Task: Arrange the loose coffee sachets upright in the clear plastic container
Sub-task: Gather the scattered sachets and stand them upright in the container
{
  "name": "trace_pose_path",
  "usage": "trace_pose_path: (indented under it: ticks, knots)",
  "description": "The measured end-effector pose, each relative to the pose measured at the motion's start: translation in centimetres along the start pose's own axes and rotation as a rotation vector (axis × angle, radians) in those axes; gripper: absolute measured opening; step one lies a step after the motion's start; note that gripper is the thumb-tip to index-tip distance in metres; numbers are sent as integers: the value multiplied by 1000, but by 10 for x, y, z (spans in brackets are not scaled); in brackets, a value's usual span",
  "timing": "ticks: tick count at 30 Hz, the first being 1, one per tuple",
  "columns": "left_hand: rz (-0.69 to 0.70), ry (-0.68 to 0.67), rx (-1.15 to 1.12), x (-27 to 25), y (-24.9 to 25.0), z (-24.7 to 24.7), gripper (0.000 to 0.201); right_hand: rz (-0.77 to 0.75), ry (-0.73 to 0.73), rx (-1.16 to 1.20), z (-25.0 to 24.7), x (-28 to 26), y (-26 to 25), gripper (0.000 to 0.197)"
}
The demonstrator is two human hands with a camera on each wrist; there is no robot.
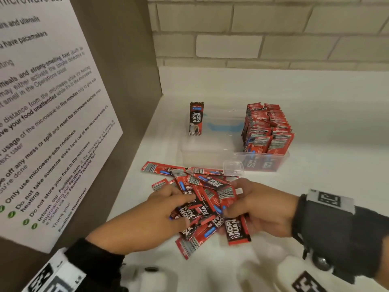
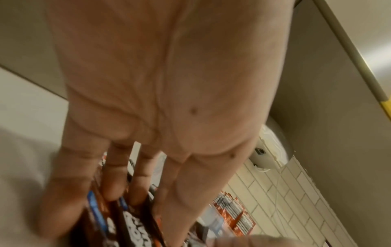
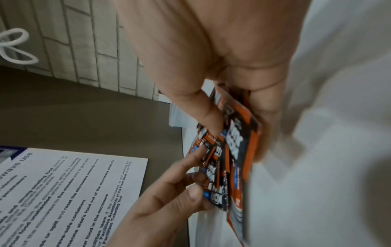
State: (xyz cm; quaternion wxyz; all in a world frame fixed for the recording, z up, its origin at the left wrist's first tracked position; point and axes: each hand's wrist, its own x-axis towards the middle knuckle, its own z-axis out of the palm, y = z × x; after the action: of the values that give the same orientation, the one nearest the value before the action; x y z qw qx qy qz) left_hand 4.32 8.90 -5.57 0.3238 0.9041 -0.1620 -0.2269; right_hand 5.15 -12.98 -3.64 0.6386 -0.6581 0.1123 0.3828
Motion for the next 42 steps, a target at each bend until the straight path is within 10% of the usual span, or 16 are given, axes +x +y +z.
trace_pose_path:
  ticks: [6, 21, 32, 38, 42]
  knots:
    - [104, 2, -176, 0, 5, 7, 25, -31, -53, 7, 9, 12, -2, 25]
    - [172, 46, -747, -5, 16, -1, 41, -129, -119, -50, 5, 9, 6, 32]
    - [166, 789, -1004, 8, 14, -5, 34, -449, -81, 11, -11, -13, -23, 42]
    - [277, 287, -1350, 36, 49, -9, 92, -553, -69, 60, 5, -3, -49, 41]
    - [129, 157, -1462, 52, 60, -20, 60, -591, -44, 50, 10, 7, -57, 42]
